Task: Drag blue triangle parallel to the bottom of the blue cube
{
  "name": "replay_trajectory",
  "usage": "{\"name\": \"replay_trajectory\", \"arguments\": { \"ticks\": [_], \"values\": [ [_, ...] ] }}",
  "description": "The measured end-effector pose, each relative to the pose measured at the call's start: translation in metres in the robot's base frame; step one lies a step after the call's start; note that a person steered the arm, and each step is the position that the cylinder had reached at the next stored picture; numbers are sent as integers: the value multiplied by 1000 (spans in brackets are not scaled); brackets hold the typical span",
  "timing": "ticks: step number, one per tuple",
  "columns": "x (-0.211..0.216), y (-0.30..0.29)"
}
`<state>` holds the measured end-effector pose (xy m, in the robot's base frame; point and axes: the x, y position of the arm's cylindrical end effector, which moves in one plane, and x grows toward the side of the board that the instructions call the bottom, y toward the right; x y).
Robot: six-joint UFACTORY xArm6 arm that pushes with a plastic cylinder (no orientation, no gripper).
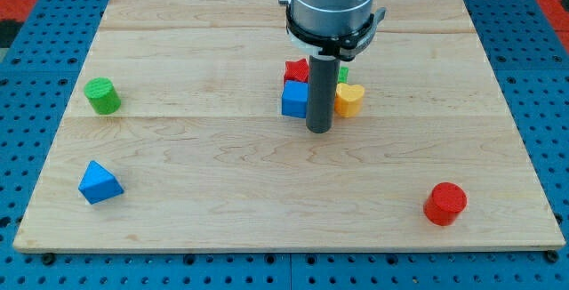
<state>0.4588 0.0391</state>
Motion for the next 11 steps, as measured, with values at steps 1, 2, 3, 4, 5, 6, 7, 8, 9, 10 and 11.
{"name": "replay_trajectory", "arguments": {
  "ticks": [1,2,3,4,5,6,7,8,9,10,11],
  "values": [
    [-3,0],
    [23,-45],
    [83,-110],
    [138,-150],
    [149,-263],
    [120,-309],
    [89,-291],
    [94,-247],
    [94,-192],
    [96,-136],
    [95,-102]
  ]
}}
